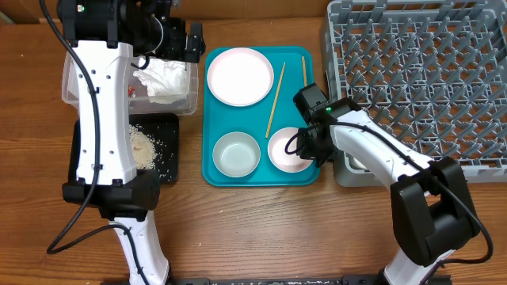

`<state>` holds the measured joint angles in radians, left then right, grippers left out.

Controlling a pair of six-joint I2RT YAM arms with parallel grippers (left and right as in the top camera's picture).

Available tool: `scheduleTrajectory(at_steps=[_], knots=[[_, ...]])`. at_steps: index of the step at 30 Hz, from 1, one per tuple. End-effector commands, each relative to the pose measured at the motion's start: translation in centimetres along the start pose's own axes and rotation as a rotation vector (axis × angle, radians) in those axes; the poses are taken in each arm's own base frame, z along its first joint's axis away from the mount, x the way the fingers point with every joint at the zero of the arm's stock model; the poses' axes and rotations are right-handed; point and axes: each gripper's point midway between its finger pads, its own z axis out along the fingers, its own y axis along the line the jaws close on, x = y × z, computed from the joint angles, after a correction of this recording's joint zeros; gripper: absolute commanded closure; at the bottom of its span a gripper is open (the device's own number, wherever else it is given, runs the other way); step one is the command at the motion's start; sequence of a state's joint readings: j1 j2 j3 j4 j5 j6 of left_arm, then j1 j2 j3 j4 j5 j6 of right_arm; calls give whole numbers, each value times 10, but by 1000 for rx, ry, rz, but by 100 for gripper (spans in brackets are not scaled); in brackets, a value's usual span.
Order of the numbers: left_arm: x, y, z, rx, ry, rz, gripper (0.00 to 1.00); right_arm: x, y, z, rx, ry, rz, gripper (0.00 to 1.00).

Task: Sort waste into correct bins and load items into the dishwasher
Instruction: 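Reach the right gripper to the pink bowl and grasp its rim, then lift the pink bowl and set it in the back of the dish rack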

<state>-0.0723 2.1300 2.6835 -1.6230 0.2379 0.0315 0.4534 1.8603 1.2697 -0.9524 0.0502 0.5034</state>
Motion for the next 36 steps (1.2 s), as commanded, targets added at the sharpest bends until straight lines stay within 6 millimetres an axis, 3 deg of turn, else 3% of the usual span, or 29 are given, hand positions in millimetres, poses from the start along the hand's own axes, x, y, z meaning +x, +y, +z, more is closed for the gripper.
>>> scheduleTrajectory(at_steps=[1,3,9,11,19,23,29,32,36], knots=[[-4,-5,-11,-5,-33,6,0,-4,-2,1,20,-27,-13,72],[-4,-5,-11,-5,-33,6,0,-7,0,1,13,-38,-12,81],[-4,-5,-11,-5,-33,6,0,-10,1,1,9,-51,-11,88],[-4,-5,-11,-5,-33,6,0,-11,1,1,10,-56,-11,96],[-4,-5,-11,-5,-33,7,0,-20,1,-6,15,-90,-11,96],[-4,-5,-11,-5,-33,6,0,-48,-5,-52,54,-187,9,96],[-4,-5,-11,-5,-33,6,0,-105,-29,-169,210,-482,49,96],[-4,-5,-11,-5,-33,6,0,-131,-62,-226,401,-679,110,96],[-4,-5,-11,-5,-33,6,0,-148,-111,-279,706,-896,243,96]])
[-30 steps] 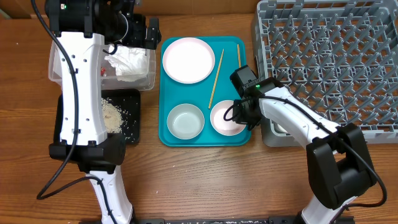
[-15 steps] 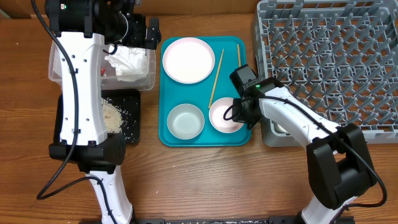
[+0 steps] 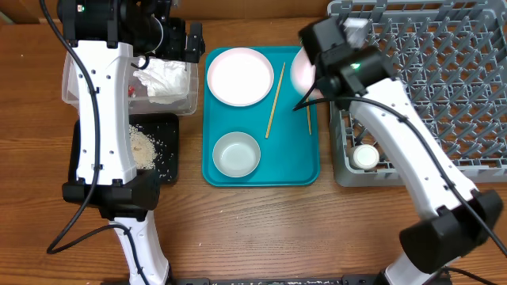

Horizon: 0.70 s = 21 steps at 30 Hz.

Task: Sort waste into correct bins and load items into the dishwasher
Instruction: 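Lift the pink bowl and set it in the back of the dish rack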

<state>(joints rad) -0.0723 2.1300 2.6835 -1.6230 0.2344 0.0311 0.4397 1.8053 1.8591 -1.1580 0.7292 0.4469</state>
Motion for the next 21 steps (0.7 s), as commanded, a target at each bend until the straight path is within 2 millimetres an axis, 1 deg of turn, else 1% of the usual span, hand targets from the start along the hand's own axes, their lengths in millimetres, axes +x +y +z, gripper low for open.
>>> scheduleTrajectory(at_steps=[1,3,6,8,9,12,15,18,21], knots=[[-4,-6,-11,-2,-33,7,0,-49,-77,-14,392,-237,47,96],[-4,-6,-11,-2,-33,7,0,-61,-88,-7,425,-258,62,96],[-4,-6,-11,-2,-33,7,0,-74,-103,10,457,-268,86,96],[-4,-6,-11,-2,-33,7,0,-84,-110,24,476,-274,83,96],[-4,-6,-11,-2,-33,7,0,-88,-109,31,477,-274,59,96],[-4,-6,-11,-2,-33,7,0,-102,-99,58,487,-274,-76,96],[-4,-6,-11,-2,-33,7,0,-109,-81,84,514,-269,-232,96],[-4,-6,-11,-2,-33,7,0,-105,-64,109,531,-249,-346,96],[-4,-6,-11,-2,-33,7,0,-96,-52,126,531,-225,-400,96]])
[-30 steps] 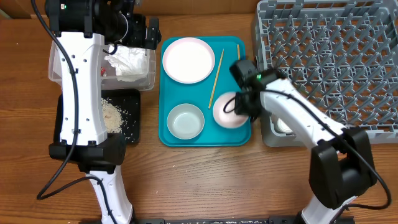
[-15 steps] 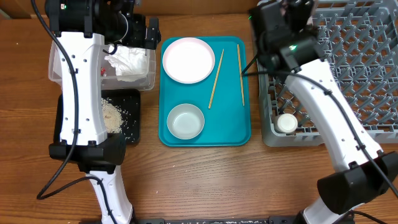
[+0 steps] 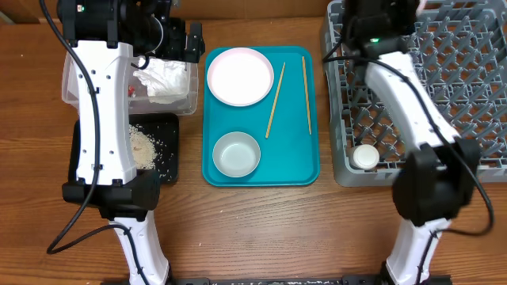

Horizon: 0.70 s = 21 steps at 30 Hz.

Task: Sort waste into correct bins and load items into the dishwasher
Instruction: 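Lift the pink bowl and set it in the back of the dish rack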

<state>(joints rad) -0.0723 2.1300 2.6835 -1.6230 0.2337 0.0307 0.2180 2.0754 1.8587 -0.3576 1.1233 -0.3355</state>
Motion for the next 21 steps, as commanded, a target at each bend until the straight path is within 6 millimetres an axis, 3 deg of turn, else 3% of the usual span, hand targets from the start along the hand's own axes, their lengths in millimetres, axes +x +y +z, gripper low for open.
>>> scheduleTrajectory(at_steps=[1,8,21], knots=[[-4,-6,-11,-1,-33,7,0,7,20,3,-7,6,-181,96],[-4,-6,-11,-1,-33,7,0,39,61,6,-89,61,-281,96],[-4,-6,-11,-1,-33,7,0,50,81,-15,-148,78,-284,96]])
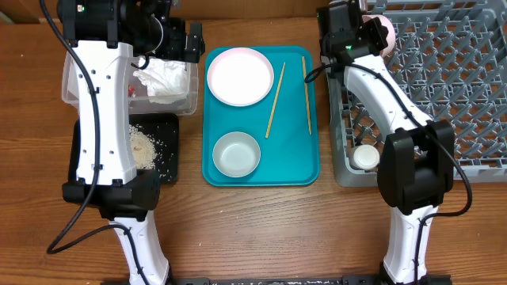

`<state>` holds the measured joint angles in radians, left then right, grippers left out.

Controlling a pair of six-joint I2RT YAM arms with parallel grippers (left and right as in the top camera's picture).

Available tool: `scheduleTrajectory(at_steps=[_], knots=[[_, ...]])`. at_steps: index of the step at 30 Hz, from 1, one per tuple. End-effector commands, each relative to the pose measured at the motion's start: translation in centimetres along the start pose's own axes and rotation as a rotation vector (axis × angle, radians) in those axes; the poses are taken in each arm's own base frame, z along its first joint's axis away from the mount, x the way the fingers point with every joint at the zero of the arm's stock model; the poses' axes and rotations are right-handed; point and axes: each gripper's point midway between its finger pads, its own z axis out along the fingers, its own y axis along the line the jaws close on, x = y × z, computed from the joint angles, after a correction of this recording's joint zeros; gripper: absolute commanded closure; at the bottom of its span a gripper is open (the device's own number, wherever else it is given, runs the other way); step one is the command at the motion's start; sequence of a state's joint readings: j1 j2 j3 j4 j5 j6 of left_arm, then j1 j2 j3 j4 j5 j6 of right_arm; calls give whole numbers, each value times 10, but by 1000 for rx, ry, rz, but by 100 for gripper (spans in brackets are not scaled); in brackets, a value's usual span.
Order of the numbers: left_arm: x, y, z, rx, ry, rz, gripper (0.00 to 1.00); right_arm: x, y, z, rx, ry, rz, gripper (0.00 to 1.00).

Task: Sort waste into correct bins and load items into the dishwasher
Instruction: 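Lift the pink bowl and set it in the back of the dish rack, then move the right gripper to the grey bowl and grasp it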

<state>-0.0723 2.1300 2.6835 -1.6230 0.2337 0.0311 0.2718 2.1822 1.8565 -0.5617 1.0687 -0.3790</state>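
My right gripper (pixel 372 30) is at the back left corner of the grey dish rack (pixel 444 95), shut on a pink bowl (pixel 386 33) that stands on its edge over the rack's pegs. The teal tray (pixel 261 176) carries a white plate (pixel 239 76), a grey-green bowl (pixel 236 154) and two chopsticks (pixel 274 99). My left gripper (pixel 195 41) hangs open and empty at the right rim of the clear bin (pixel 186 101).
The clear bin holds crumpled white tissue (pixel 165 79). In front of it lies a black tray (pixel 170 166) with spilled rice. A white cup (pixel 365 156) sits in the rack's front left compartment. The left arm's white body covers much of both bins.
The right wrist has shifted a little to the left at the rack's back left corner, and the pink bowl now shows beside it, tilted on edge. The left arm has not moved.
The right gripper was down on the pink bowl at the tray's front right. Then it held the bowl lifted above the tray's right edge, one chopstick shifted. Then it was over the rack's back left, where it now holds the bowl on edge.
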Motion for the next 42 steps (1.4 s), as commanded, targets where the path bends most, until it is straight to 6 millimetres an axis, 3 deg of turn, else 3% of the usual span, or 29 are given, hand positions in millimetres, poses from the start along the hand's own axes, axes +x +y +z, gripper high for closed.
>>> scheduleTrajectory(at_steps=[1,6,10,12,15,23,30,33,37,40,42], knots=[[-4,-6,-11,-1,-33,7,0,-5,6,-6,-22,-16,57,96],[-4,-6,-11,-1,-33,7,0,-3,8,-7,-25,-8,80,96],[-4,-6,-11,-1,-33,7,0,-7,16,-18,-39,-27,63,95],[-4,-6,-11,-1,-33,7,0,-11,23,-29,-52,-46,51,83],[-4,-6,-11,-1,-33,7,0,-14,34,-43,-69,-64,32,76],[-4,-6,-11,-1,-33,7,0,-10,57,-70,-133,-68,30,70],[-4,-6,-11,-1,-33,7,0,-17,59,-100,-290,-90,116,45],[-4,-6,-11,-1,-33,7,0,-28,68,-134,-563,-97,200,39],[-4,-6,-11,-1,-33,7,0,-31,96,-212,-1094,-97,214,35],[-4,-6,-11,-1,-33,7,0,-23,110,-270,-1436,-76,168,37],[-4,-6,-11,-1,-33,7,0,-14,119,-287,-1561,-22,150,46]])
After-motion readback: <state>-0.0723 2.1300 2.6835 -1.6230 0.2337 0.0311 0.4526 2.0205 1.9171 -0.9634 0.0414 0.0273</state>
